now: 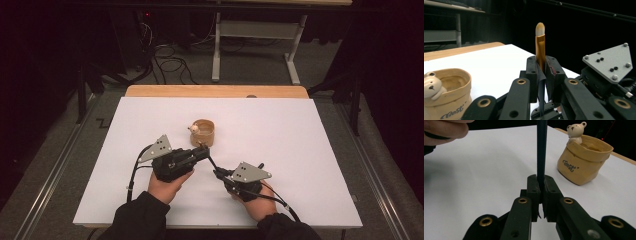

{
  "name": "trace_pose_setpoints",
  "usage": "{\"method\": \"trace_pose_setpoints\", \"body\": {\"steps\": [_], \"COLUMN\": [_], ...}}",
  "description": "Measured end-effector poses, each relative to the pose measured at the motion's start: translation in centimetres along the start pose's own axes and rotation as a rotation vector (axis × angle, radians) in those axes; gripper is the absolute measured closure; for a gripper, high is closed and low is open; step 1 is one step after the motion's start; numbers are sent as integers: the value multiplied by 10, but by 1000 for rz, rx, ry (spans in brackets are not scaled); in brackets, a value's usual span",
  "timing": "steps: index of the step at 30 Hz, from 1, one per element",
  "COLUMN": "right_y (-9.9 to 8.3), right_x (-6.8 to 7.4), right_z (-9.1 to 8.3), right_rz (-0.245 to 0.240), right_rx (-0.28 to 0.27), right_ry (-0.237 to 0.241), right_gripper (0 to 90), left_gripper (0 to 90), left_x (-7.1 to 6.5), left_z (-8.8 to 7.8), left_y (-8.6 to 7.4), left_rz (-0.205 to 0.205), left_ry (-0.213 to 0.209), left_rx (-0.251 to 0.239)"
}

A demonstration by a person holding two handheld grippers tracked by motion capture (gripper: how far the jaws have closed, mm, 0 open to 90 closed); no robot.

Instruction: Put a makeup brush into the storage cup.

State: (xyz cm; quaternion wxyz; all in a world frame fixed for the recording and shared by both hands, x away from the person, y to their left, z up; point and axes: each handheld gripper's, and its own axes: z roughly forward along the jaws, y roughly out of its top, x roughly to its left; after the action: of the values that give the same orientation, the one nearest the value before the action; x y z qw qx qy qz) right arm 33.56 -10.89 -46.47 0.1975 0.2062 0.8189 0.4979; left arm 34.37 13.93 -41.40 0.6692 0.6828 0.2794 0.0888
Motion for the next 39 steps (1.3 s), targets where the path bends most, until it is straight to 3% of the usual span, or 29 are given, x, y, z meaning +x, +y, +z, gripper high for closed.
{"method": "trace_pose_setpoints", "body": {"steps": [7,20,32,39], "right_y": [0,-1,1,1], "right_x": [0,-1,-1,-3], "right_z": [0,0,-1,-1], "right_rz": [-4,0,-12,3], "right_rx": [-8,-14,-35,-40], "right_ry": [-3,-7,5,4], "right_gripper": [860,848,604,417], "left_gripper": [835,837,837,837], "left_x": [-1,-3,-3,-2], "left_z": [0,-1,-3,-4], "left_y": [0,0,1,1], "left_rz": [1,23,39,49], "left_ry": [-23,-16,8,28], "left_rx": [-8,-13,-18,-15]}}
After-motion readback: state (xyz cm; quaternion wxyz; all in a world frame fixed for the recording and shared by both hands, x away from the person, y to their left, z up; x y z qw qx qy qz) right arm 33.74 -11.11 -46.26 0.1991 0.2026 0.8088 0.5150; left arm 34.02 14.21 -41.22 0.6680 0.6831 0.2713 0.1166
